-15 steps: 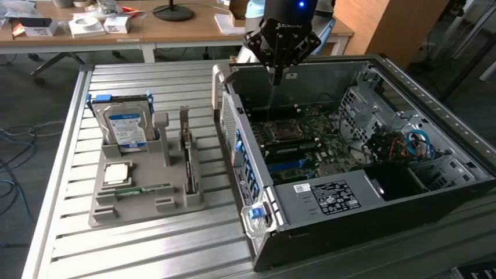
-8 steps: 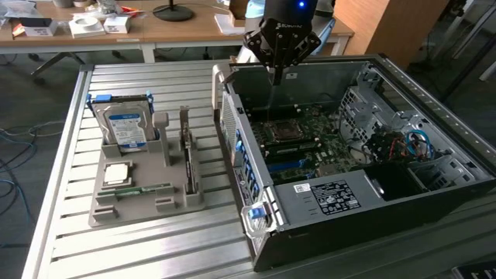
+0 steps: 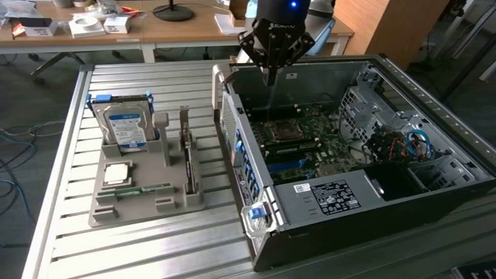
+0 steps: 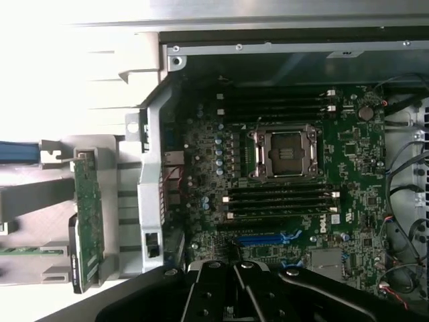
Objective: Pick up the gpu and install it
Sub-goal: 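Reach for the gpu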
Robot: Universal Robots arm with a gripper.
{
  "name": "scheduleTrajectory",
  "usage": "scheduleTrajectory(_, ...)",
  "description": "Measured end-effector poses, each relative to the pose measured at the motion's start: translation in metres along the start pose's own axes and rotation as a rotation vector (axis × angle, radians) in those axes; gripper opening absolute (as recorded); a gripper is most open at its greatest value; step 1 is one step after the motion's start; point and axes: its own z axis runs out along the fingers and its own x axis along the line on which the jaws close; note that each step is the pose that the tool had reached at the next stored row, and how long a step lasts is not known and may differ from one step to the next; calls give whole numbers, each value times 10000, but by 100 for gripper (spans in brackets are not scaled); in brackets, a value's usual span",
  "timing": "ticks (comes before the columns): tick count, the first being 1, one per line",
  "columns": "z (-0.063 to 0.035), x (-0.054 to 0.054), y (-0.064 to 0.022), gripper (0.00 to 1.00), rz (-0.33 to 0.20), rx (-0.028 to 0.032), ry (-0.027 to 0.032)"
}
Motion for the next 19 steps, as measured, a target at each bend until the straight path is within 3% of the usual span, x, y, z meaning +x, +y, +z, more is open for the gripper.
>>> scheduleTrajectory(19,8,334,-20,11,2,1,16)
